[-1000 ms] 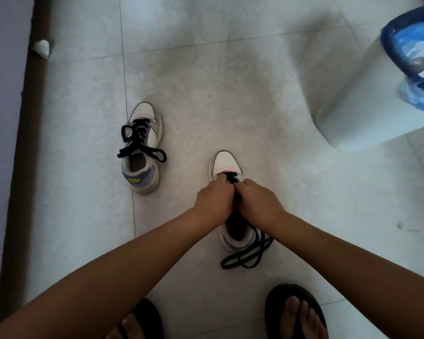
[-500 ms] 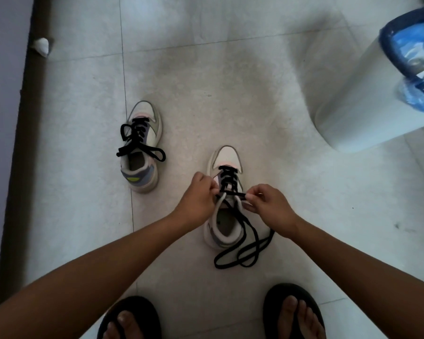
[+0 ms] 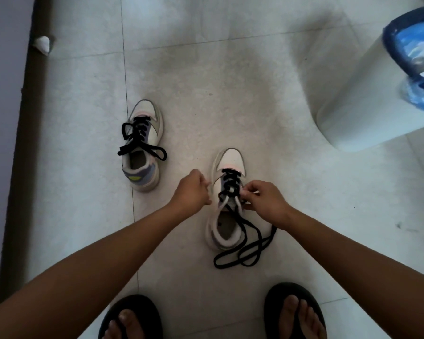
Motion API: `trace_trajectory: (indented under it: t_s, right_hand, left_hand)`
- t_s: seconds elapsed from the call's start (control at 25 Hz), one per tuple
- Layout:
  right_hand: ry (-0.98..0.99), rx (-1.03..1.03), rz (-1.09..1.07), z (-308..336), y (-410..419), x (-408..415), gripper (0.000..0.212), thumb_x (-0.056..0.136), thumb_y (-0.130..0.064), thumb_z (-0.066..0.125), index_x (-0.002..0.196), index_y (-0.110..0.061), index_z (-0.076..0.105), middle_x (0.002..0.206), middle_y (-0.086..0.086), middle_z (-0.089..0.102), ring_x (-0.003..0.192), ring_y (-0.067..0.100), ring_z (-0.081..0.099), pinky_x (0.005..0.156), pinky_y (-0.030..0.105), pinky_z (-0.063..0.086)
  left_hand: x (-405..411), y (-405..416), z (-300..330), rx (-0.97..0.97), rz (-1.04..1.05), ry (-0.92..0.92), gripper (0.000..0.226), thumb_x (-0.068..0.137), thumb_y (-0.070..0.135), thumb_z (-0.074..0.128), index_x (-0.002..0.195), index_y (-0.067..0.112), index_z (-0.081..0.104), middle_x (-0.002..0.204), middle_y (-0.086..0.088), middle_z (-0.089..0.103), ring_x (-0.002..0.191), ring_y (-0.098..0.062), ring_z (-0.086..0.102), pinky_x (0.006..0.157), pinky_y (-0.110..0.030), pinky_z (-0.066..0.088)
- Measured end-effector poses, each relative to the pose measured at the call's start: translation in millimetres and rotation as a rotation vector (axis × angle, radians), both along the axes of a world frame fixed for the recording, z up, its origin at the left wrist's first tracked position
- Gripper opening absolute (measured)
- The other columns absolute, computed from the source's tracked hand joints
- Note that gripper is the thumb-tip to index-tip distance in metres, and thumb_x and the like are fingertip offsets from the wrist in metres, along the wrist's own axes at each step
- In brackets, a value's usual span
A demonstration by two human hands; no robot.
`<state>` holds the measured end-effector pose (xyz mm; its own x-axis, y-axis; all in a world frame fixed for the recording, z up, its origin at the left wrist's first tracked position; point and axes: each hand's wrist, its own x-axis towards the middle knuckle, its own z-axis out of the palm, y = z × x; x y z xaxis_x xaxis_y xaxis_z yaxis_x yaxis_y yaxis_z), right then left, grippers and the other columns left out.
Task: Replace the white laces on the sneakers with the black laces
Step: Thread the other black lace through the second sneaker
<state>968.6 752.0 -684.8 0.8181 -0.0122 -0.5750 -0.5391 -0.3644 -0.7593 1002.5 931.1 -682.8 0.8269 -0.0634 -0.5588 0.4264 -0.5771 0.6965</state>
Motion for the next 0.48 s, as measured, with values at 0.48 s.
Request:
trace_trajectory:
  t_s: [0.48]
  right_hand:
    - [-0.012, -0.054, 0.097, -1, 7, 2, 0.015, 0.093, -0.027, 0.056, 0.078, -0.022, 0.055, 0.081, 0.003, 0.059, 0.082, 0.030, 0.062, 0.082, 0.052, 0.053]
  left_hand:
    - [9, -10, -1, 0.192, -0.333, -0.079, 0.023, 0.095, 0.030, 0.053, 0.087, 0.009, 0.053, 0.088, -0.008, 0.058, 0.086, -0.026, 0.057, 0.073, -0.034, 0.047]
